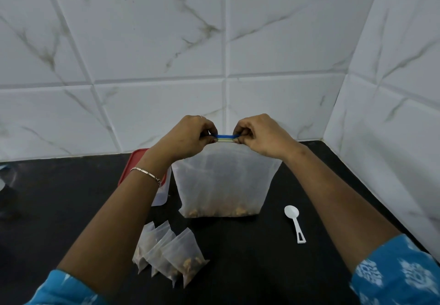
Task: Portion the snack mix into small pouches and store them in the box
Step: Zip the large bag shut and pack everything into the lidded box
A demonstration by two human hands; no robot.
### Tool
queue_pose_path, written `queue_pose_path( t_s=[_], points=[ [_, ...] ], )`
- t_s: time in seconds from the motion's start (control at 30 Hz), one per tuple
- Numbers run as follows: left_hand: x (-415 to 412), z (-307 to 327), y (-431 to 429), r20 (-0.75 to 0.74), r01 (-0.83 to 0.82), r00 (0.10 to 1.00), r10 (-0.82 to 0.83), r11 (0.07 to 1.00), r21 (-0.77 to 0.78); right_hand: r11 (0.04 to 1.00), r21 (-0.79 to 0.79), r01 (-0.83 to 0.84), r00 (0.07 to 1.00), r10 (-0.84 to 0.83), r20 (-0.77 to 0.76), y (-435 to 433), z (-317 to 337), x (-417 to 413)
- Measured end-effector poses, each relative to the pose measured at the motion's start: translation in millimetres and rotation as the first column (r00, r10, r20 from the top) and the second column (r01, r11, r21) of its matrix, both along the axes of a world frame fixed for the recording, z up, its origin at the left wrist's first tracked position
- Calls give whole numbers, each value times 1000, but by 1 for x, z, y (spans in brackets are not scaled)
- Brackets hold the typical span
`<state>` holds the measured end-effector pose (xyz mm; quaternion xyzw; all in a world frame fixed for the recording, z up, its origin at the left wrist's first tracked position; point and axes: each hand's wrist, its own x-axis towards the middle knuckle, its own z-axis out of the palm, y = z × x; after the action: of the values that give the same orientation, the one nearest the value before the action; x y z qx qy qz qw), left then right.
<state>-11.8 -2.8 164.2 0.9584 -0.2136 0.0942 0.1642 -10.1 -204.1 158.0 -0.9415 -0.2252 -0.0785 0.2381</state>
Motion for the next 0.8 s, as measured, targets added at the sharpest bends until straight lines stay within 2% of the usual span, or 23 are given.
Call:
queue_pose_path(
  t_s=[0.07, 0.3, 0.5, 0.63, 0.8],
  points=[
    [1, -1, 4, -11, -14, 1000, 14, 1000, 3, 999, -48, 5, 1000, -5, -9, -8, 1, 2],
    [2, 1, 6, -94, -18, 995, 18, 1000, 2, 997, -74, 29, 999, -26, 39, -22, -12, -1],
    [1, -5, -19, -49, 59, 997, -60, 998, -8, 998, -60, 17, 999, -15, 29, -22, -8, -2],
    [6, -9, -25, -36, 43, 998, -43, 999, -1, 1000, -24, 13, 1000, -14, -25, -32, -8, 0],
    [8, -9, -20, -48, 36, 998, -39, 997, -67, 996, 76, 40, 998, -37, -44, -45, -13, -2]
  ],
)
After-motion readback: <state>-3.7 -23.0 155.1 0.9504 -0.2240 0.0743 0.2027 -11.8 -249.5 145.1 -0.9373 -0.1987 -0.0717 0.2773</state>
